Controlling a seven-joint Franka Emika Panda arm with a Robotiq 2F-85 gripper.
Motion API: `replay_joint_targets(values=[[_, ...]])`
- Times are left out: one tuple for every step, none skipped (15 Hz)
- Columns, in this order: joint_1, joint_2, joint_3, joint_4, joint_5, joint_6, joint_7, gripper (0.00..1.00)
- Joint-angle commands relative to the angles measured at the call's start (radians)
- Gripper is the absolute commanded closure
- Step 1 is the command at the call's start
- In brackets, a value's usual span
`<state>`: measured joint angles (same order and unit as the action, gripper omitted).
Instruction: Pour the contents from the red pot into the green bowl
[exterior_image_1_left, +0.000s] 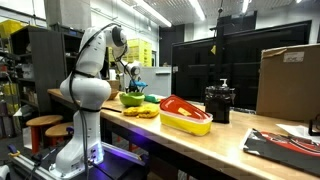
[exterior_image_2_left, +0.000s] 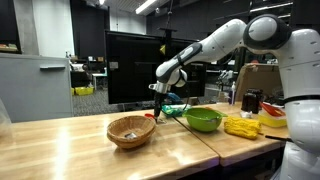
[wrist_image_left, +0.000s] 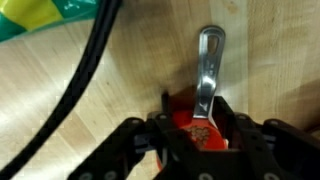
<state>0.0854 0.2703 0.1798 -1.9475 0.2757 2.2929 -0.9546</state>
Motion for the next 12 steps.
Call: replay_joint_targets(values=[[-0.006, 0.020, 0.016, 0.018, -0.029, -0.004, -0.030, 0.84], [-0.005, 0.021, 0.015, 0.020, -0.035, -0.006, -0.033, 0.91], [-0.005, 0.021, 0.015, 0.022, -0.041, -0.007, -0.035, 0.98], [-0.005, 0.022, 0.015, 0.024, -0.045, -0.007, -0.037, 1.00], [-0.005, 0.023, 0.015, 0.027, -0.048, -0.010, -0.034, 0.98], [-0.005, 0.022, 0.014, 0.028, -0.054, -0.012, -0.030, 0.96], [-0.003, 0.021, 0.013, 0.031, -0.061, -0.019, -0.023, 0.96], [-0.001, 0.017, 0.011, 0.037, -0.072, -0.031, -0.012, 0.96], [0.000, 0.014, 0.009, 0.044, -0.080, -0.044, -0.003, 0.96], [0.002, 0.010, 0.006, 0.055, -0.096, -0.066, 0.015, 0.96], [0.004, 0.008, 0.003, 0.067, -0.111, -0.088, 0.031, 0.96], [0.007, 0.005, 0.001, 0.085, -0.130, -0.118, 0.052, 0.96]])
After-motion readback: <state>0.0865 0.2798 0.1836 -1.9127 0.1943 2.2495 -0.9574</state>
